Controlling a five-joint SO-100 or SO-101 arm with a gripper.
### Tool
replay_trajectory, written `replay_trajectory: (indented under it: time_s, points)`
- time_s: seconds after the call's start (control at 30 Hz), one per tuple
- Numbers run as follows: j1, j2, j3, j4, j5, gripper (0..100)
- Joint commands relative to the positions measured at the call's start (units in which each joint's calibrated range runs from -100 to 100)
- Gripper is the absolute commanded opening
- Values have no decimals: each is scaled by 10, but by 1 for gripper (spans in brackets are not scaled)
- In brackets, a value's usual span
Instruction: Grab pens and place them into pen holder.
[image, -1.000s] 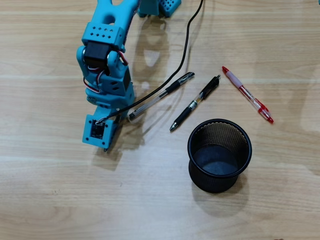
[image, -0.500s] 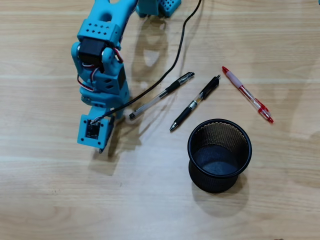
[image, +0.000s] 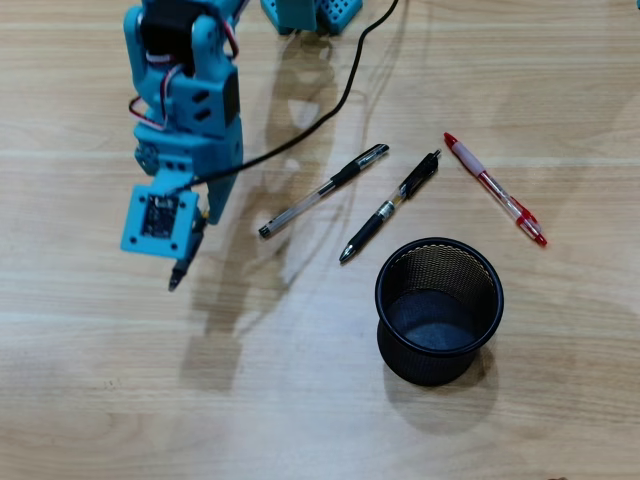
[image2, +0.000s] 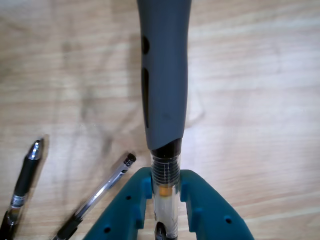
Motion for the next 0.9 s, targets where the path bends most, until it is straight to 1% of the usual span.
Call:
replay_trajectory:
  time_s: [0.0, 0.1, 0.2, 0.4, 0.6, 0.67, 0.87]
  points:
    - [-20, -103, -31, -4, 1, 2]
    - [-46, -149, -31, -8, -4, 2]
    - [-82, -177, -28, -52, -4, 2]
    - [-174, -182, -19, -178, -42, 2]
    - [-253, -156, 30, -378, -68, 2]
    - [-276, -150, 49, -429, -71, 2]
    - [-321, -146, 100, -507, -80, 2]
